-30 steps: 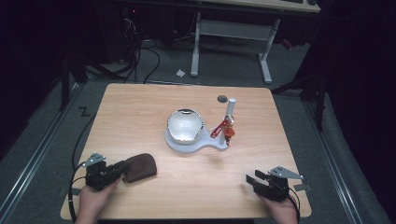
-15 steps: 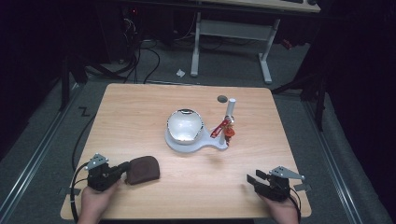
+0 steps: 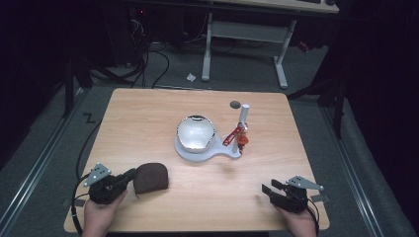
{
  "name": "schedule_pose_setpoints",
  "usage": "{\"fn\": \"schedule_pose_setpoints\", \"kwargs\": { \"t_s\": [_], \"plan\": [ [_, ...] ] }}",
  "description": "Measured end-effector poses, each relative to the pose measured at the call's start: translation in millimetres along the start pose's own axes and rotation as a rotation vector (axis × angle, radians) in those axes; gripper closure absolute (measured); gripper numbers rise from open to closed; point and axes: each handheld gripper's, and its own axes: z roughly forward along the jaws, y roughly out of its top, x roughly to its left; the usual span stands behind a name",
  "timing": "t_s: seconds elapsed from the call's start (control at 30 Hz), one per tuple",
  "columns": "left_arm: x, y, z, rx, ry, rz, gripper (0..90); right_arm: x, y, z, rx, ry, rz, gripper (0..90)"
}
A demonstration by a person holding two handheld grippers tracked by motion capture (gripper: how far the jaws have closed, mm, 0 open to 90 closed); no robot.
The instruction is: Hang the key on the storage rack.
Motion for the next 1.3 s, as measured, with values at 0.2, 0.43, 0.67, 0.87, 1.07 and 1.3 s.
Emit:
{"fn": "schedule_pose_setpoints", "kwargs": {
  "t_s": [0.2,0.43,0.67,0.87,1.07,1.3],
  "plan": [
    [-5.7,3.7,-6.3,-0.038,0.008,0.021,87.5,0.3,0.1,0.2,-0.001,0.000,-0.003,49.6],
    [-11.1,6.9,-11.0,-0.071,0.020,0.037,87.5,0.2,0.1,0.1,-0.001,0.000,-0.002,49.7],
    [-12.3,9.2,-12.4,-0.089,0.025,0.036,87.5,0.1,0.3,0.7,-0.002,0.000,-0.007,49.7],
    [-18.7,10.6,-13.2,-0.110,0.032,0.034,87.5,0.3,0.6,0.7,-0.004,-0.001,-0.010,49.8],
    [-26.5,15.3,-10.5,-0.105,0.030,0.041,87.5,1.1,1.0,0.1,-0.007,0.002,-0.015,49.8],
    [-33.1,25.7,-4.4,-0.097,0.038,0.053,87.5,-0.3,0.4,-0.1,-0.007,0.017,-0.018,49.9]
  ]
}}
